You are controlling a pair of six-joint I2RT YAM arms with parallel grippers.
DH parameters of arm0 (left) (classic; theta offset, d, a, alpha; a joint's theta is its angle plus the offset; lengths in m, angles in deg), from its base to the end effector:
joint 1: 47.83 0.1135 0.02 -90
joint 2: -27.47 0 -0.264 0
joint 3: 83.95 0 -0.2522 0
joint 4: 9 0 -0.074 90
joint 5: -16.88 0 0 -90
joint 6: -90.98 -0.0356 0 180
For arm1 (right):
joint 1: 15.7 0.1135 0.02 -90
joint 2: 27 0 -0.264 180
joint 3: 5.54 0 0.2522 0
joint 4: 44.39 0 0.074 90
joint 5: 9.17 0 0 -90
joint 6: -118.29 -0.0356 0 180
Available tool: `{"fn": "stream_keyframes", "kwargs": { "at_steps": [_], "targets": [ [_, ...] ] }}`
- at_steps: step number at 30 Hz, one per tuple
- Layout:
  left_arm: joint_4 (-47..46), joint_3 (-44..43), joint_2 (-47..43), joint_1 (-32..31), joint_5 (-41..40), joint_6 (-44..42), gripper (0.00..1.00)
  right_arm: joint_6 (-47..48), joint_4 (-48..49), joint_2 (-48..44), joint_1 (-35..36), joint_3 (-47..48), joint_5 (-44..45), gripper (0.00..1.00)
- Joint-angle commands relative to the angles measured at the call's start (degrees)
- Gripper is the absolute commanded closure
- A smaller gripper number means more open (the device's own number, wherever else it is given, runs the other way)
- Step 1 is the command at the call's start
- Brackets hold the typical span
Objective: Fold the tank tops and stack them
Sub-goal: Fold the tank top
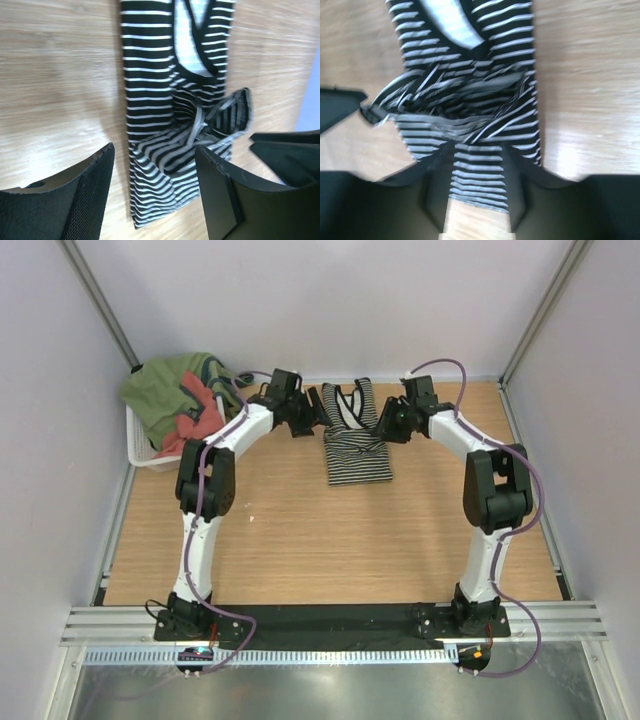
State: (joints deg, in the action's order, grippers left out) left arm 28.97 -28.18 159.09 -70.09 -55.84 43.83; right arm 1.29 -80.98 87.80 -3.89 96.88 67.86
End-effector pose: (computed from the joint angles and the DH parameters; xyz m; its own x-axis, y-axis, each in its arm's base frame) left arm 0.4785 -0.2073 0.2016 -0.8601 -0.3496 -0.3714 -0.0410 0.7732 -0.6328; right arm 0.4373 0.0996 0.2171 -0.8139 0.2818 -0.5080 0.0290 0.8931 0.4489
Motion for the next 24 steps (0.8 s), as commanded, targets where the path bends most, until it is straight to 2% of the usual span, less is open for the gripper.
{"fn": "stream_keyframes", "kwargs": {
  "at_steps": [1, 3, 5, 8, 11, 16, 24],
  "targets": [
    [-2.1, 1.2, -6.8, -0.2, 3.2, -1.4, 0.34, 1.1, 9.5, -8.2, 0.1, -4.5, -7.5, 0.59],
    [-2.2, 2.2, -8.2, -0.1, 2.9, -1.4, 0.34, 0.5, 13.3, -9.9, 0.0, -7.9, -12.8, 0.67],
    [-2.5, 4.6, -10.9, -0.2, 2.9, -1.4, 0.34, 0.0, 15.4, -10.0, 0.0, -9.9, -16.9, 0.81],
    [-4.3, 10.8, -15.9, -1.4, 2.4, -1.1, 0.35, -0.2, 17.1, -7.7, 0.0, -10.4, -22.1, 0.92],
    [-6.6, 17.8, -20.2, -4.0, 0.7, -0.6, 0.36, -1.5, 18.7, -3.8, 0.1, -9.7, -24.5, 0.98],
    [-11.9, 26.2, -22.7, -8.0, 1.3, 2.3, 0.39, -5.9, 24.9, 3.5, -0.3, -7.4, -31.2, 0.99],
    [-12.2, 25.1, -15.3, -10.5, 1.5, 2.5, 0.42, -8.8, 24.8, 17.4, -1.8, 5.8, -33.9, 0.99]
  ]
}}
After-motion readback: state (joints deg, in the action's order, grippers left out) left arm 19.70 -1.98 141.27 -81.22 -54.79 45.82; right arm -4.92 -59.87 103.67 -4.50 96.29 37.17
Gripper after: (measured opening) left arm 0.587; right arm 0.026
